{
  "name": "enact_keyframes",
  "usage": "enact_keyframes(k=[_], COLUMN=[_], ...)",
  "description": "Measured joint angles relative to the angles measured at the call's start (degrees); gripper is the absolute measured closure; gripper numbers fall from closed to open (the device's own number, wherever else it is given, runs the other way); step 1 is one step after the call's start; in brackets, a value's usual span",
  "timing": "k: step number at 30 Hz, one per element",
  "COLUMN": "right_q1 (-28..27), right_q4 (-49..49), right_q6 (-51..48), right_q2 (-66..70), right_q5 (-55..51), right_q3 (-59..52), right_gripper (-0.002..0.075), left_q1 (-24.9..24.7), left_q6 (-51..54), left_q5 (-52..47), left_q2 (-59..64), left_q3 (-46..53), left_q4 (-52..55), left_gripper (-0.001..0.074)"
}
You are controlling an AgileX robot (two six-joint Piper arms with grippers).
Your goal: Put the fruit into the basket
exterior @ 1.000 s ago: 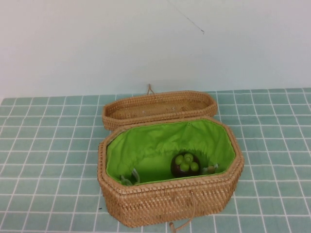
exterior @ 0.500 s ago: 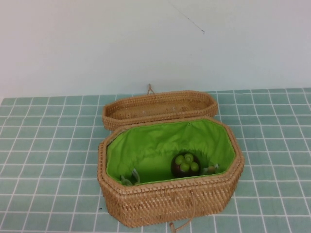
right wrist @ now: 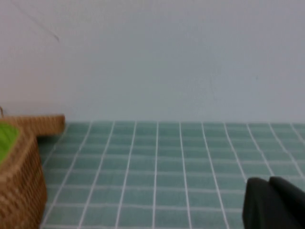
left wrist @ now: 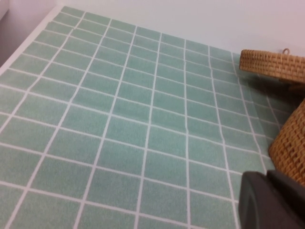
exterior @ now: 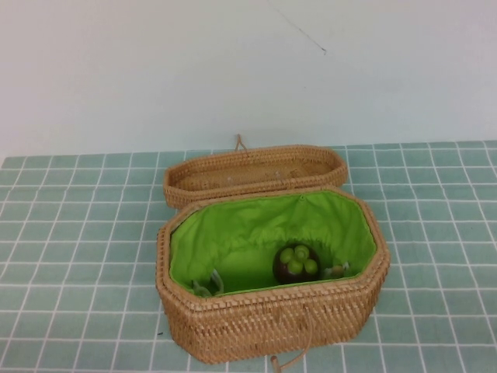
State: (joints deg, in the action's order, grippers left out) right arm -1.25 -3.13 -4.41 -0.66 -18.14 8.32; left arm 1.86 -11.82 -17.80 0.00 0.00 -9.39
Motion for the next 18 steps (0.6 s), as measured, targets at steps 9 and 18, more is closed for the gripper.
enact_keyframes(k=[9,18], right_q1=[-0.4,-0.4], right_q4=[1.8,2.3], right_q6=[0.0,0.0], right_q2=[0.0,0.0], right_q5=[0.6,-1.8], right_q3=[-8.4,-8.6], right_gripper=[0.0728,0.0728], left_q1=[0.0,0.0], left_q6=[0.0,0.0], left_q5=[0.0,0.0], left_q2=[0.0,0.0], left_q3=[0.0,0.0], left_q4=[0.0,0.0], left_gripper=[0.0738,0.0738])
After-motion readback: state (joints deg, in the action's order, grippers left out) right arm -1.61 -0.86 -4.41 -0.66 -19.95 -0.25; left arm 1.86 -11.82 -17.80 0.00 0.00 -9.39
